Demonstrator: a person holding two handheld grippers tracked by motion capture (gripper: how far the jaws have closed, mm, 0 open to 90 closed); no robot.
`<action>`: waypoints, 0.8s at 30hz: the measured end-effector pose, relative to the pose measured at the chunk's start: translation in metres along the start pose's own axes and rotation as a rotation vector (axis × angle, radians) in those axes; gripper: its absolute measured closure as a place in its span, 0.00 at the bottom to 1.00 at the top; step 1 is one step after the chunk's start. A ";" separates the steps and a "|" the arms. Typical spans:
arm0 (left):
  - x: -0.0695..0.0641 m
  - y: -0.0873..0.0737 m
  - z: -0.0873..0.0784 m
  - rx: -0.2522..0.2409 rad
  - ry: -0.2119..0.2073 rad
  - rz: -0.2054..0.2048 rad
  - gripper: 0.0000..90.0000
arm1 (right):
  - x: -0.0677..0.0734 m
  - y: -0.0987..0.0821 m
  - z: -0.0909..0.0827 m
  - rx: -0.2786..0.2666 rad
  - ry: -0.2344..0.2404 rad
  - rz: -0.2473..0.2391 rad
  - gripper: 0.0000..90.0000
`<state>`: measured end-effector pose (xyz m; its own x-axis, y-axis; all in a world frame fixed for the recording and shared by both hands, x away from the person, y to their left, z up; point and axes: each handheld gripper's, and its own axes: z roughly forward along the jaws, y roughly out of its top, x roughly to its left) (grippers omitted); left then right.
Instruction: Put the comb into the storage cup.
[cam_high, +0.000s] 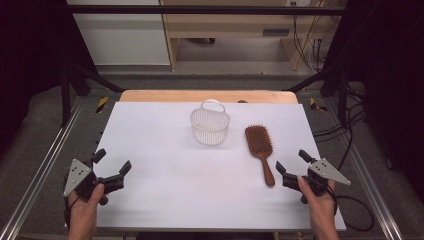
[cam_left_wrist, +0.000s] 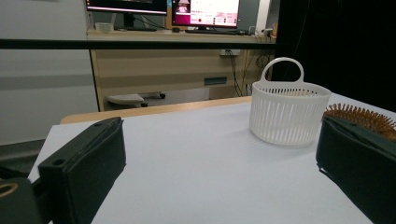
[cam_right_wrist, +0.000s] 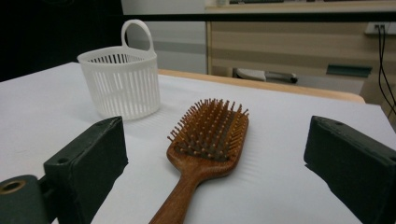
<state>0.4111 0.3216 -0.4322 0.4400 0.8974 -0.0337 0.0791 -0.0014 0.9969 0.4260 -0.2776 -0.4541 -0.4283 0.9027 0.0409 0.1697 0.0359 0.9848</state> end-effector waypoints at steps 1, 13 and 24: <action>0.000 0.000 0.000 -0.002 0.003 -0.005 0.02 | 0.000 0.000 0.001 0.014 -0.006 0.014 0.06; 0.000 -0.001 0.001 0.014 0.022 0.029 0.02 | 0.000 0.000 0.004 0.077 -0.071 0.090 0.05; -0.001 -0.002 0.004 0.024 0.020 0.038 0.02 | 0.010 0.005 0.011 0.127 -0.089 0.094 0.13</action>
<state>0.4142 0.3193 -0.4347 0.4252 0.9051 0.0056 0.0847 -0.0460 0.9953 0.4326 -0.2638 -0.4511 -0.3264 0.9387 0.1112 0.3180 -0.0017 0.9481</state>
